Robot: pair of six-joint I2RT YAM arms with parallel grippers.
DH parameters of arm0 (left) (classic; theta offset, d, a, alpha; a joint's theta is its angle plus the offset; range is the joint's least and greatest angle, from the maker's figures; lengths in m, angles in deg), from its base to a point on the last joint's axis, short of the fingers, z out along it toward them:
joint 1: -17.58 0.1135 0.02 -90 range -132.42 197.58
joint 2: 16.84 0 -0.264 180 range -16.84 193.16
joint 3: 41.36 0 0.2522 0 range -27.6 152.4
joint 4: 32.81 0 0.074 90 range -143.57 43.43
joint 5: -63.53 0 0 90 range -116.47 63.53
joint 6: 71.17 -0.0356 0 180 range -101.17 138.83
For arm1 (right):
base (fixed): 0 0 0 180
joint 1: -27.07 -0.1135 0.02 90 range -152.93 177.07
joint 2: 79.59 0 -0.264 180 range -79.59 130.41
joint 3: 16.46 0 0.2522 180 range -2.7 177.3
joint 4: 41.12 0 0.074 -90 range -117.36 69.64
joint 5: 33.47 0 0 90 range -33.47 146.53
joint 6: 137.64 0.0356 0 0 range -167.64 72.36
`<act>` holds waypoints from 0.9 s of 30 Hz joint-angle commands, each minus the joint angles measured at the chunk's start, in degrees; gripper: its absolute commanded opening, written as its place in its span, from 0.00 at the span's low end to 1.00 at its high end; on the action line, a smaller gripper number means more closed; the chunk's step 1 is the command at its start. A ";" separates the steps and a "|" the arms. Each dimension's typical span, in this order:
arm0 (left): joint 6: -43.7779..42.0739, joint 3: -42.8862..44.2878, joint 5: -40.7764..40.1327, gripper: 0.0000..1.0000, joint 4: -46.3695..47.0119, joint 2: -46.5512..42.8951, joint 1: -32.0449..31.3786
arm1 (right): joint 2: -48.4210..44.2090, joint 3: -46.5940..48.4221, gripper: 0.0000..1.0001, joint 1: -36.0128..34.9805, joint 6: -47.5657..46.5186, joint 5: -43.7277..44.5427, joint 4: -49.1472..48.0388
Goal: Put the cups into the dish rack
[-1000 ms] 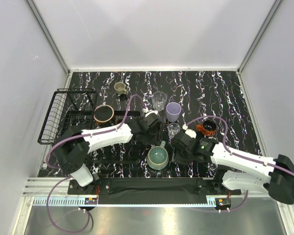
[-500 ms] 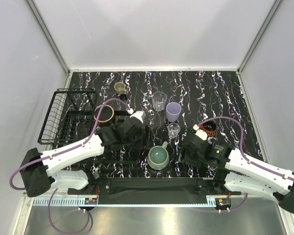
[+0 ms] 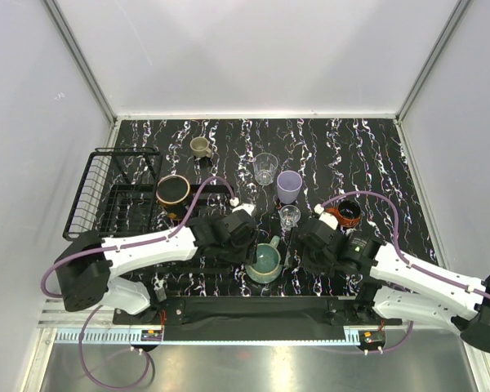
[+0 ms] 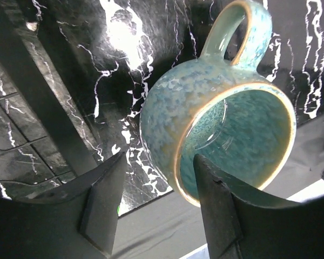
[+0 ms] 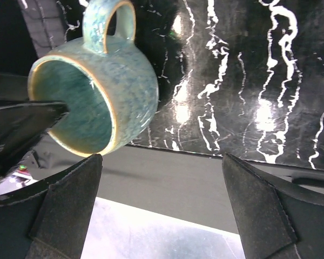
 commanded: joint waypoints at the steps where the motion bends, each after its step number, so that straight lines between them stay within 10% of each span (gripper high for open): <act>1: -0.74 0.49 -2.35 0.55 2.29 1.06 -1.34 | -1.18 -0.67 1.00 -0.49 0.86 -0.09 -2.66; 9: -1.62 2.42 -4.29 0.43 1.59 4.84 -3.10 | -0.12 2.66 1.00 -0.49 1.48 4.31 4.02; 14: -3.37 4.44 -5.95 0.02 0.72 7.29 -3.63 | -0.21 3.02 1.00 -0.49 1.92 3.61 3.49; 27: -10.49 5.15 -17.29 0.00 5.61 -6.12 -4.24 | -6.87 7.32 1.00 -0.40 2.45 0.98 6.75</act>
